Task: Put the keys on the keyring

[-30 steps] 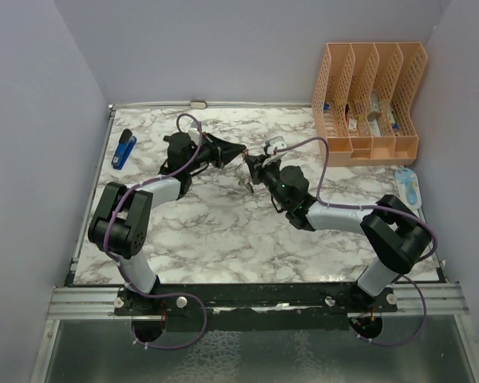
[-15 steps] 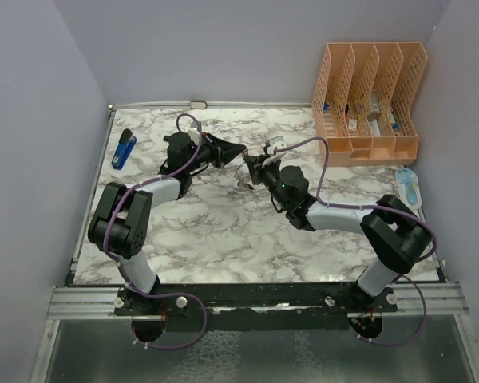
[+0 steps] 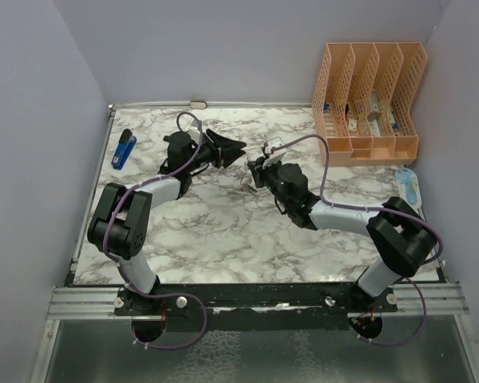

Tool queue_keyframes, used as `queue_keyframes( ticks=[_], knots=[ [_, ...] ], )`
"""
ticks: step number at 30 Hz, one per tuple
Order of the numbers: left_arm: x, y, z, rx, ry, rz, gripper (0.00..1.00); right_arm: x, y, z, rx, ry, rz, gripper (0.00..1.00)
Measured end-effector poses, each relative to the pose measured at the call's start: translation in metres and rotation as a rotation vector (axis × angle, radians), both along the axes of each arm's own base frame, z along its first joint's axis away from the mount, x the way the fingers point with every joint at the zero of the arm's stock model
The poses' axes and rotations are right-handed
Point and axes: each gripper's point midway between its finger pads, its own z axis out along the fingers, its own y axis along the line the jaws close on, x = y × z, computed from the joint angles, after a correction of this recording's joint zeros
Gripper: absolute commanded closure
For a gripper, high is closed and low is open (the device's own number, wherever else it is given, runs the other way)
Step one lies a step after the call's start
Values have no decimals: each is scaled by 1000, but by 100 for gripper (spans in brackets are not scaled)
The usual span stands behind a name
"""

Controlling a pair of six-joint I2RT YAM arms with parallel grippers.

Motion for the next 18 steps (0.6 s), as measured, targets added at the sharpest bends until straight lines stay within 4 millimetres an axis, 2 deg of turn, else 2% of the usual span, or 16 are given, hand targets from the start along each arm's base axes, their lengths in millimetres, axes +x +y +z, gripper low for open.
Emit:
queue_keyframes(
  ticks=[2,4,8,12,15,18],
  knots=[
    [1,0,1,7,-13,-1,44,0,-3,-7,-34,41,-2,99],
    [3,0,3,16,-27,0,41,4,-2,-8,-62,93,-1,99],
    [10,5,9,37,-57,11,37,17,-2,10,-77,187,-3,99],
    [20,19,7,65,-72,44,34,30,-22,17,-71,292,-22,99],
    [31,36,3,98,-84,82,29,32,-41,0,-74,396,-36,99],
    [41,54,-6,151,-99,129,28,30,-62,-31,-90,505,-64,99]
  ],
)
